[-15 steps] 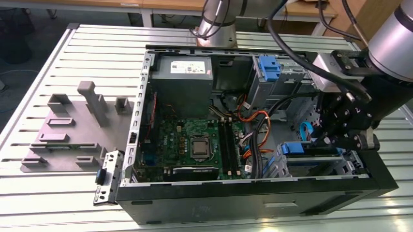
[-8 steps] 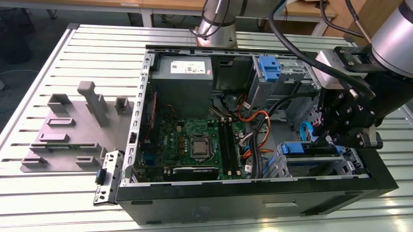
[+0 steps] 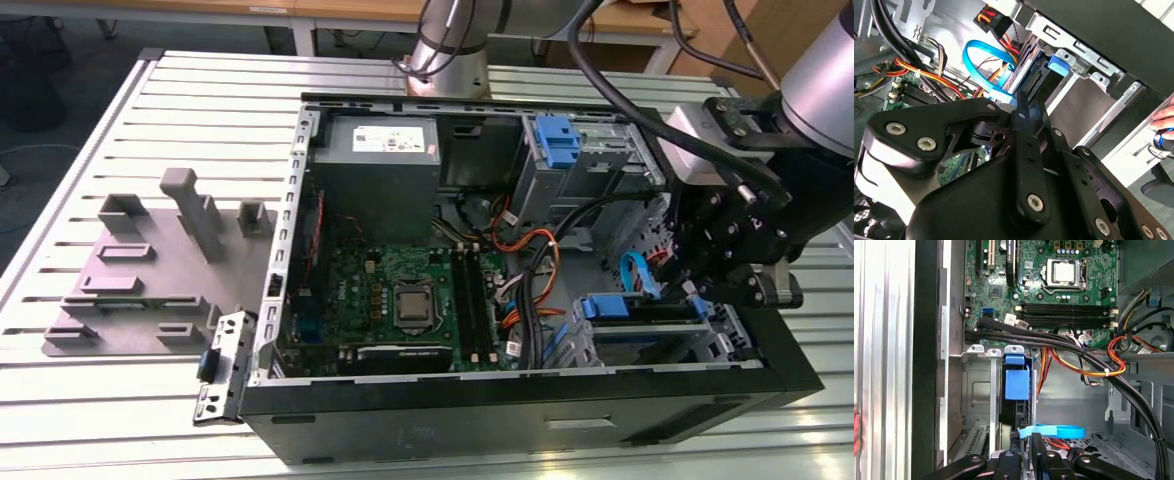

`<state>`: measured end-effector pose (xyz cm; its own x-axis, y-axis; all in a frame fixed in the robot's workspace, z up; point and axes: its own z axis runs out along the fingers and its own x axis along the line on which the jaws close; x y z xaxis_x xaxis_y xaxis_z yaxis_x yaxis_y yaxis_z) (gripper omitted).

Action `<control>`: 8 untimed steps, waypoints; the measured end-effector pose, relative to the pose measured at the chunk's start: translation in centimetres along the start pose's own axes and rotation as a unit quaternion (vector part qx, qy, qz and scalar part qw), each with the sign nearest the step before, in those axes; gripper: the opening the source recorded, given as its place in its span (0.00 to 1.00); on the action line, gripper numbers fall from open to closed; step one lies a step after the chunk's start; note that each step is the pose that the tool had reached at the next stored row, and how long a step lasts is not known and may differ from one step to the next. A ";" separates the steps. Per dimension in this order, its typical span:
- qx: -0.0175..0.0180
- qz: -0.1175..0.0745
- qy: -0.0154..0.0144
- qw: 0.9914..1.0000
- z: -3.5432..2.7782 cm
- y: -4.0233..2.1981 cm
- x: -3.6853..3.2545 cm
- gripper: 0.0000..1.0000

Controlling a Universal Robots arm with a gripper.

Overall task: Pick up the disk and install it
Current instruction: 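Insert the first disk wire, then insert the second disk wire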

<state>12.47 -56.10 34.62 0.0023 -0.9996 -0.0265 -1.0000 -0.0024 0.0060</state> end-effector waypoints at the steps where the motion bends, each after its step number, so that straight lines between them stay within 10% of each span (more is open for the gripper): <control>1: 0.000 0.000 0.000 1.000 0.00 0.00 0.00 0.24; 8: 0.000 0.000 0.000 1.000 -0.30 0.00 0.00 0.24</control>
<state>12.48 -56.10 34.91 0.0022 -0.9996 -0.0266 -1.0000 -0.0024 0.0060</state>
